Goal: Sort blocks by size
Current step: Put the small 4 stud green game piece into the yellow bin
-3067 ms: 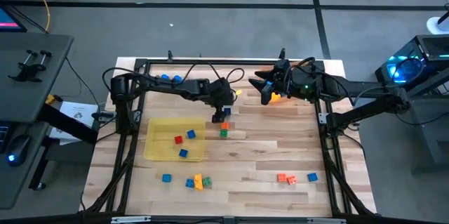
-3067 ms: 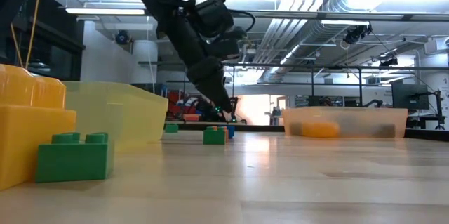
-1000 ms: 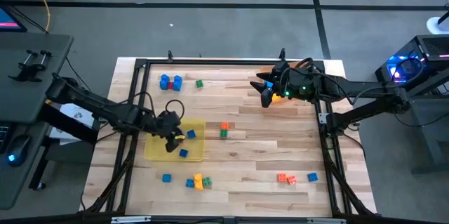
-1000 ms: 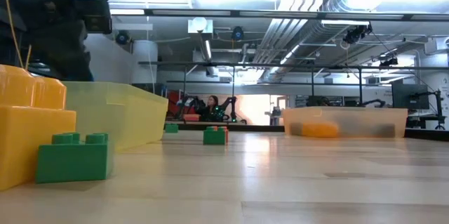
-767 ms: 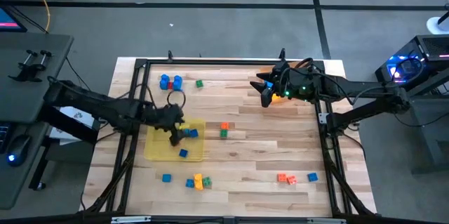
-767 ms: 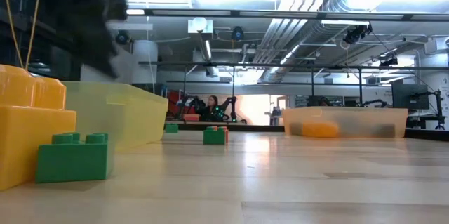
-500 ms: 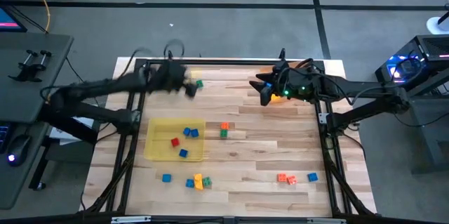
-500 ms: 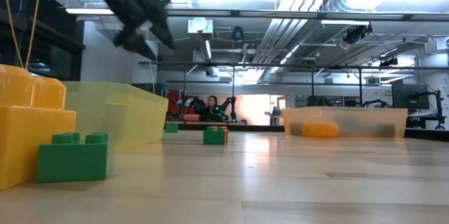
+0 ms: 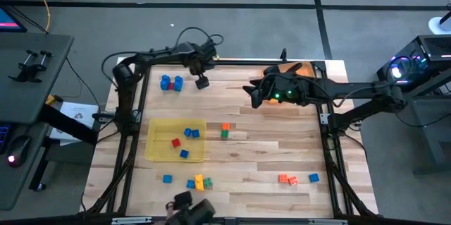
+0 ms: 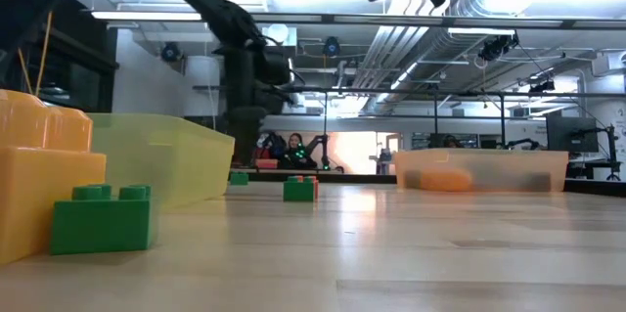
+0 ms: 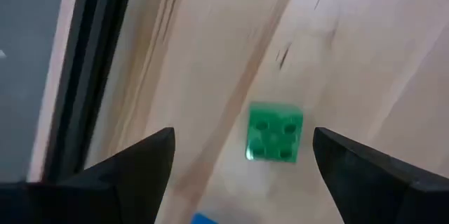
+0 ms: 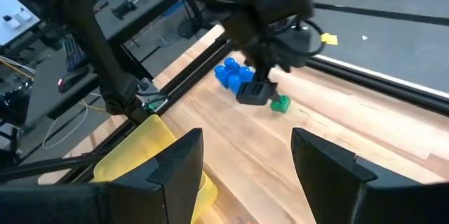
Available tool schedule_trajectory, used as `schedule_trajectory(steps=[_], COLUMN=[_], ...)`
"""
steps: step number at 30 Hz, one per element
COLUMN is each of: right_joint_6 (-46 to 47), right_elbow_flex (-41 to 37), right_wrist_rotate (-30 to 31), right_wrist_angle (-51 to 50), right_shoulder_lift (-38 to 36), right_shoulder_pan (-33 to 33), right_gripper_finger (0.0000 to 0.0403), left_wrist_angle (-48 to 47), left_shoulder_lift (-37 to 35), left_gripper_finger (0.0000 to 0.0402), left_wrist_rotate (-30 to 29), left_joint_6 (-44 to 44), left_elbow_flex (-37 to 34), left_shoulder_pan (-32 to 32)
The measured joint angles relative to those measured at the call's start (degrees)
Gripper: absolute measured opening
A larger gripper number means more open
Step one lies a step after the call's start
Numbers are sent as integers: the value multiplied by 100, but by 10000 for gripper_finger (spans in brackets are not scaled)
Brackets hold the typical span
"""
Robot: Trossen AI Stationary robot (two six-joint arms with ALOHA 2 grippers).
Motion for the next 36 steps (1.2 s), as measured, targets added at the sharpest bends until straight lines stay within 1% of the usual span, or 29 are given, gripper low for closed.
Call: schedule_trajectory(steps=[4,10,13,28,30,32,34,36], right_joint_6=[0,-1,-2,110,114,114,112,109], right_elbow_flex=[-2,-2,-2,0,-1,0,0,0], right_wrist_rotate=[-7,-7,-7,-80,-108,-117,-119,-119], right_wrist_angle=[-1,0,-2,-2,-2,-2,-2,-4], right_shoulder_lift=[66,67,67,67,67,67,67,67], right_shoulder_pan=[4,4,4,4,4,4,4,4], right_gripper_finger=[211,211,211,211,211,211,211,211], left_wrist_angle=[-12,-127,-266,-438,-462,-503,-608,-778], left_shoulder_lift=[302,458,547,973,973,973,975,979], left_gripper_finger=[323,323,323,321,311,290,255,207], left_wrist_rotate=[-168,-13,93,17,14,20,25,15], left_joint_6=[447,884,892,612,525,477,363,278], left_elbow_flex=[382,436,436,440,440,440,440,440], left_shoulder_pan=[-110,-191,-167,-93,-93,-95,-101,-116])
